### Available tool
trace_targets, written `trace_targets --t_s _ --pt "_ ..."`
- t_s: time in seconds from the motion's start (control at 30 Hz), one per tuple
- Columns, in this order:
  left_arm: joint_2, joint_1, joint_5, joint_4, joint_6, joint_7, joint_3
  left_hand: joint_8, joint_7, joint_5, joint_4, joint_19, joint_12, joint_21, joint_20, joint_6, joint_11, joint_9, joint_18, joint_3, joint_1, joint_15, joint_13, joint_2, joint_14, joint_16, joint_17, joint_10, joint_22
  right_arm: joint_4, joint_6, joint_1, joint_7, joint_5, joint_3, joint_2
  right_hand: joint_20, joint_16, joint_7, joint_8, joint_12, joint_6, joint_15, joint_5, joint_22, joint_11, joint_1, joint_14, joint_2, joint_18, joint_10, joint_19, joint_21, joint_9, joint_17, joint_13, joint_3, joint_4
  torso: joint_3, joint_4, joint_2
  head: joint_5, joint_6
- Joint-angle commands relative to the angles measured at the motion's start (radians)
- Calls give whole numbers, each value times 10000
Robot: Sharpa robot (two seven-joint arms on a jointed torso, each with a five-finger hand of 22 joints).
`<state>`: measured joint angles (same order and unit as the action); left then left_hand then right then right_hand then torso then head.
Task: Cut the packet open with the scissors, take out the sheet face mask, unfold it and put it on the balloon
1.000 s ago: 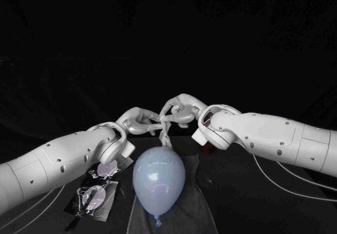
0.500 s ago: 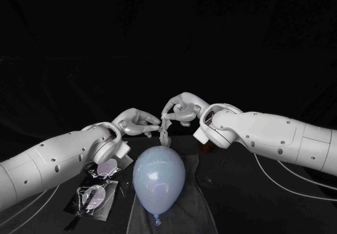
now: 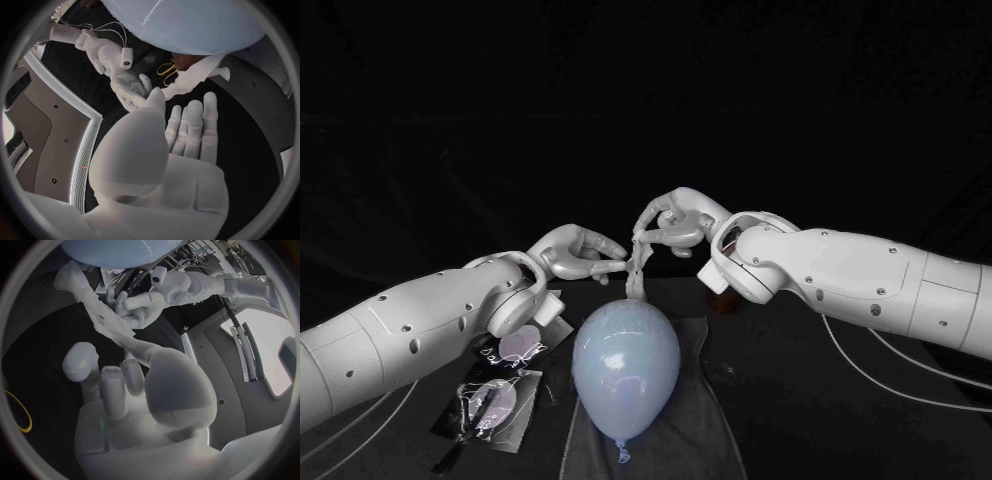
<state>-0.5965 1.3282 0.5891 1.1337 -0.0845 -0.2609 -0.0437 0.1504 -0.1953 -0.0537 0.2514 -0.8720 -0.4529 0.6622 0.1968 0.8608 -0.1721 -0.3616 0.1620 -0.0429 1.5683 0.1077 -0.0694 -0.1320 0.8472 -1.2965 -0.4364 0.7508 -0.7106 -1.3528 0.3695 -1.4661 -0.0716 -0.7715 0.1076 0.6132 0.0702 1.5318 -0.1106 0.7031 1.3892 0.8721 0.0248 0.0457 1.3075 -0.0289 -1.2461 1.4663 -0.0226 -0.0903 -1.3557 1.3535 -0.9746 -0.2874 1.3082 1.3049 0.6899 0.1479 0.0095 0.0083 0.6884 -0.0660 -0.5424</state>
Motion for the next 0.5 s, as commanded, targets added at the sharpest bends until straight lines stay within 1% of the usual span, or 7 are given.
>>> trace_targets --t_s 0.03,0.17,0.23,0.33,0.5 --pt "62 2 187 15 -9 106 7 46 129 46 46 2 -38 64 78 39 -30 -2 170 32 31 51 -22 35 0 -97 26 48 -29 15 169 -4 -50 33 -10 -9 13 56 20 26 35 79 90 27 1232 -21 82 671 14 -161 -63 80 -35 -11 1428 17 40 3 8 -2 0 9 -13" --pt "105 1 390 11 -45 214 6 92 166 47 40 -17 -79 88 81 76 -19 -3 182 32 94 41 -33 69 21 -159 44 85 -50 25 215 -3 -67 50 -10 -15 13 56 20 26 35 79 90 27 1232 -21 82 671 14 -161 -63 80 -35 -11 1428 17 40 3 5 -9 4 8 -14" --pt "121 0 505 1 -51 274 3 115 180 48 42 -25 -95 100 80 99 -14 -4 185 44 106 37 -37 72 30 -185 53 99 -60 20 239 -3 -77 87 -11 -16 13 56 20 26 35 79 90 27 1232 -21 82 671 14 -161 -63 80 -35 -11 1428 17 40 3 11 -11 3 0 -18" --pt "150 -2 613 -22 -121 362 -4 155 204 48 55 -41 -122 121 79 139 -6 -6 190 80 107 30 -42 62 50 -234 67 122 -79 5 264 -3 -87 116 -11 -17 13 56 20 26 35 79 90 27 1232 -21 82 671 14 -161 -63 80 -35 -11 1428 17 40 3 11 -3 0 -4 -12" --pt "221 -9 685 -82 -263 494 -12 155 172 48 63 -57 -134 140 74 120 8 4 195 95 116 19 -43 72 70 -267 78 128 -93 -26 288 -3 -111 153 -11 -16 13 56 20 26 35 79 90 27 1232 -21 82 671 14 -161 -63 80 -35 -11 1428 17 40 3 7 -7 -1 0 -20"
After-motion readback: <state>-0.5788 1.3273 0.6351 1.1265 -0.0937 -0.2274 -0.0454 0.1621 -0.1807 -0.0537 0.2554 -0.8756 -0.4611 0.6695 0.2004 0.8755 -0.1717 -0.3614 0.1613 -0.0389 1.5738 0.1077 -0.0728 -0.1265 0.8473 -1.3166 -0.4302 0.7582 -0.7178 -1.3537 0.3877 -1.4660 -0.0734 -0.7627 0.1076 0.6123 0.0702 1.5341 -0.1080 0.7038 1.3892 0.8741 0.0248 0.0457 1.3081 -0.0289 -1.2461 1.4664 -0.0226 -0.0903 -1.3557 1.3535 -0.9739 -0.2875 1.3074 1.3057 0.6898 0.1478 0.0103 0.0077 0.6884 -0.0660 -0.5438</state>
